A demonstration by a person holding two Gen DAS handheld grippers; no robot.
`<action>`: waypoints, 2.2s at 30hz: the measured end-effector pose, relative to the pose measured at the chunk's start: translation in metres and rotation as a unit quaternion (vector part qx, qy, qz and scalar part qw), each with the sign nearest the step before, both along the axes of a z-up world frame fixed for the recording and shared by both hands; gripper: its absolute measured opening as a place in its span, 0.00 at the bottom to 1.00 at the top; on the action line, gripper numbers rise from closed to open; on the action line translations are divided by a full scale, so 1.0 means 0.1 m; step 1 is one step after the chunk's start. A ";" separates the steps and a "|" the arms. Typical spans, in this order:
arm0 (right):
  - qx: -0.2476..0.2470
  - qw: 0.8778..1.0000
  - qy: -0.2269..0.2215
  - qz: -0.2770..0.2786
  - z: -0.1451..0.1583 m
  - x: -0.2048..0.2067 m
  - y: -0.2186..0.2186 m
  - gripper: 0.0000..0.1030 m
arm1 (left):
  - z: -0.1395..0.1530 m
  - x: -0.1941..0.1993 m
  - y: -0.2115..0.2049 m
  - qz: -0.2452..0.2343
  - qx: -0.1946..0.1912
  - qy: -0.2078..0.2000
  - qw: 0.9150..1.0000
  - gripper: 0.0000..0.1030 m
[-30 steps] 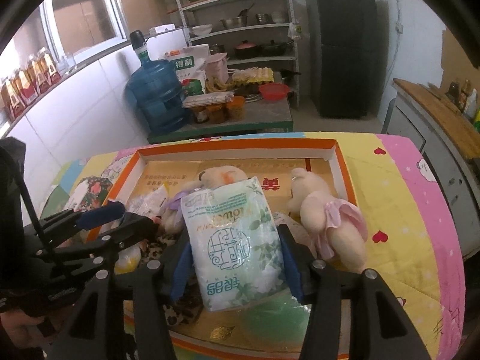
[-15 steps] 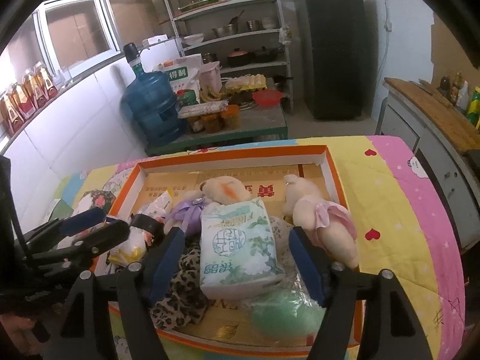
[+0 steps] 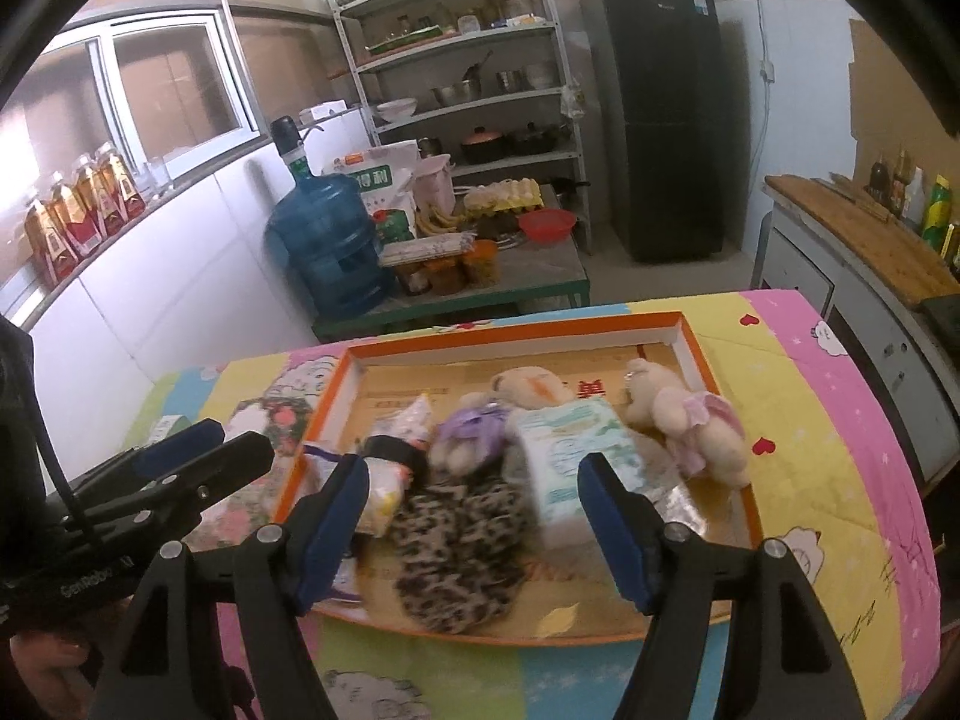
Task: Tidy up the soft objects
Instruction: 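Lower both items into the orange box and open both grippers, then move both tools back from the box over the quilt, then grasp the white-green 'Flower' tissue pack with the left gripper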
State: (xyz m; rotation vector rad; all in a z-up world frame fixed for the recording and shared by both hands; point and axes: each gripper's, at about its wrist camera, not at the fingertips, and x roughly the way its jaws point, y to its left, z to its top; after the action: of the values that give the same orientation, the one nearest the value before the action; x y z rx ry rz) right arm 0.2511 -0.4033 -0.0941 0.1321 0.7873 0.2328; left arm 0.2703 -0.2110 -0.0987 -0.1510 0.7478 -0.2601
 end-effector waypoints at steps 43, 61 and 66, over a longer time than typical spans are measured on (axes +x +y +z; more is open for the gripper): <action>-0.032 0.998 -0.005 0.061 0.12 -0.79 2.39 0.70 | -0.30 -1.15 2.79 -0.035 0.049 -0.026 0.998 0.69; -0.050 0.998 0.015 0.026 0.07 -0.95 2.34 0.70 | -0.92 -0.60 2.92 -0.281 0.117 0.006 0.952 0.76; -0.058 0.998 0.020 0.026 0.06 -0.96 2.30 0.70 | -0.97 -0.55 2.87 -0.302 0.117 0.016 0.946 0.77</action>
State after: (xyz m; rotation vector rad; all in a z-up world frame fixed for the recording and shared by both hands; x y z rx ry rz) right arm 0.1552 -0.1733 -0.0878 0.0067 0.8425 0.2336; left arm 0.2157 0.0761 -0.1959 0.3099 0.8379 -0.7485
